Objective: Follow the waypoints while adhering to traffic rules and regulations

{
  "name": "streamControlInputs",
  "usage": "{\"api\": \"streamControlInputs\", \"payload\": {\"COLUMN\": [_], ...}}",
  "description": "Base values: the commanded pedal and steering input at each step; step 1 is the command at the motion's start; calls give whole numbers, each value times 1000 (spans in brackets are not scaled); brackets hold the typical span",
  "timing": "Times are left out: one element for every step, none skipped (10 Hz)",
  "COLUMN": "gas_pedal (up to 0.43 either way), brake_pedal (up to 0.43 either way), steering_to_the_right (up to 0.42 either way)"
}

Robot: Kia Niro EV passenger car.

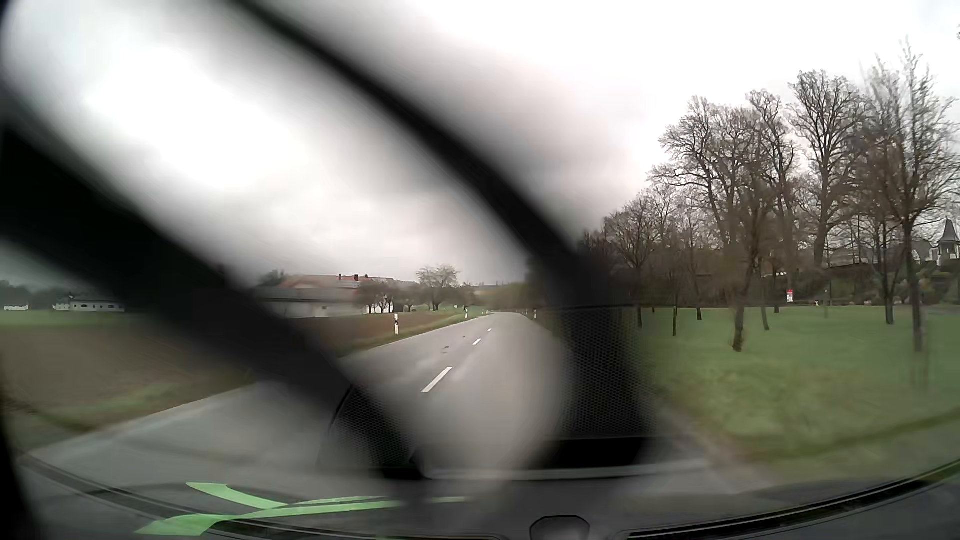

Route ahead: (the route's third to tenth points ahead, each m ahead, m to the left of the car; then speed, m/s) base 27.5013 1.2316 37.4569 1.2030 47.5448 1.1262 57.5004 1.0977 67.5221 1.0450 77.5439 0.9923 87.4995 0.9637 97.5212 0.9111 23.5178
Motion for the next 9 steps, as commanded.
{"api": "streamControlInputs", "payload": {"gas_pedal": [177,169,157,150,150,150,150,157,157], "brake_pedal": [0,0,0,0,0,0,0,0,0], "steering_to_the_right": [4,3,3,1,-1,-1,-1,-1,-1]}}
